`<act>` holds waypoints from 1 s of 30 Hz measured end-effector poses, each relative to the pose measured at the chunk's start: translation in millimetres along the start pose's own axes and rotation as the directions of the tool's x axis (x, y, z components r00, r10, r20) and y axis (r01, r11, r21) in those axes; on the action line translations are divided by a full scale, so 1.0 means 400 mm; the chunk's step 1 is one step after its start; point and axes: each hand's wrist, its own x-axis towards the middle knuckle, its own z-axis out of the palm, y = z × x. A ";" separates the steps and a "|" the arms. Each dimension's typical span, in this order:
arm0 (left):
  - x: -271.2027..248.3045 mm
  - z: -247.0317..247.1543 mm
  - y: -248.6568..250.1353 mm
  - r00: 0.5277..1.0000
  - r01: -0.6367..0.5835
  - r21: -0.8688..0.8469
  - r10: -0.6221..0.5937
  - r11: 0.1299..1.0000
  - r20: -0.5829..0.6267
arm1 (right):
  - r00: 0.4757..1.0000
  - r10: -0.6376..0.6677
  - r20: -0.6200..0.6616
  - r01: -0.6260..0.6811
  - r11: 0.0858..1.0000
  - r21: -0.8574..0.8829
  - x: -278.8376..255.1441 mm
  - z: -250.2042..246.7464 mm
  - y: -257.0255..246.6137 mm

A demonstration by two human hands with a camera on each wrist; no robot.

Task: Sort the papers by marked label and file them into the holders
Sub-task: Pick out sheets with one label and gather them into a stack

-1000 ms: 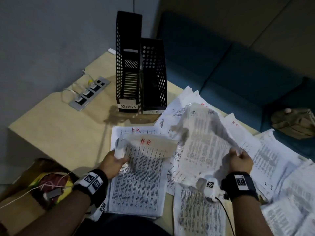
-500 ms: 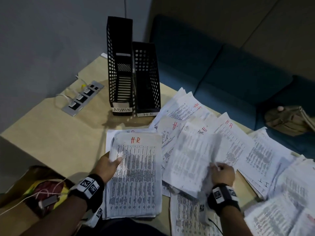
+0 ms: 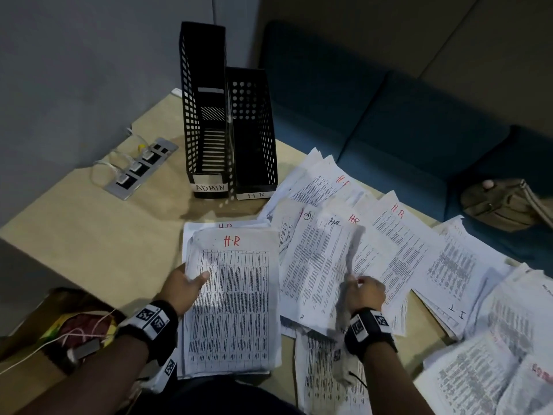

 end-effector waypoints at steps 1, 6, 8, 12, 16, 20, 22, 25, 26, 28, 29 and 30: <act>0.000 0.000 -0.001 1.000 -0.004 -0.005 0.004 1.000 0.001 | 1.000 0.017 -0.002 -0.017 1.000 0.010 0.005 0.001 -0.008; 0.002 -0.001 -0.003 1.000 -0.012 0.007 0.012 1.000 -0.003 | 0.997 -0.015 -0.070 0.012 0.999 -0.041 -0.006 0.004 -0.057; 0.003 -0.003 -0.003 1.000 -0.015 0.017 0.015 1.000 0.002 | 0.989 -0.110 -0.102 0.107 0.994 -0.032 -0.010 0.016 -0.057; -0.002 -0.002 -0.002 1.000 0.002 0.021 -0.002 1.000 0.010 | 0.994 0.019 -0.104 -0.005 0.991 0.135 -0.002 -0.019 -0.046; -0.006 -0.005 0.003 1.000 0.004 0.022 -0.005 1.000 0.014 | 0.977 0.096 -0.192 -0.065 0.985 0.162 0.016 -0.090 -0.024; -0.011 -0.008 0.016 1.000 -0.004 0.006 0.003 1.000 0.023 | 0.955 0.213 -0.206 -0.146 0.943 0.298 0.060 -0.172 0.005; -0.013 -0.011 0.031 1.000 -0.004 -0.030 0.004 1.000 -0.014 | 0.972 0.091 -0.218 -0.019 0.950 0.312 0.090 -0.201 0.029; -0.002 -0.023 0.060 0.996 -0.029 -0.107 0.020 0.994 -0.087 | 0.962 -0.034 -0.269 0.155 0.883 0.442 0.093 -0.249 0.029; 0.000 -0.027 0.072 0.994 -0.035 -0.116 0.023 0.993 -0.104 | 0.957 -0.069 -0.280 0.202 0.854 0.480 0.089 -0.262 0.024; 0.004 -0.032 0.093 0.991 -0.048 -0.110 0.033 0.993 -0.127 | 0.952 -0.152 -0.266 0.277 0.799 0.534 0.059 -0.276 -0.008; 0.005 -0.030 0.102 0.992 -0.046 -0.113 0.032 0.992 -0.122 | 0.951 -0.195 -0.239 0.297 0.783 0.546 0.043 -0.268 -0.027; 0.005 -0.026 0.111 0.994 -0.050 -0.119 0.038 0.992 -0.101 | 0.950 -0.239 -0.202 0.312 0.770 0.556 0.028 -0.249 -0.045</act>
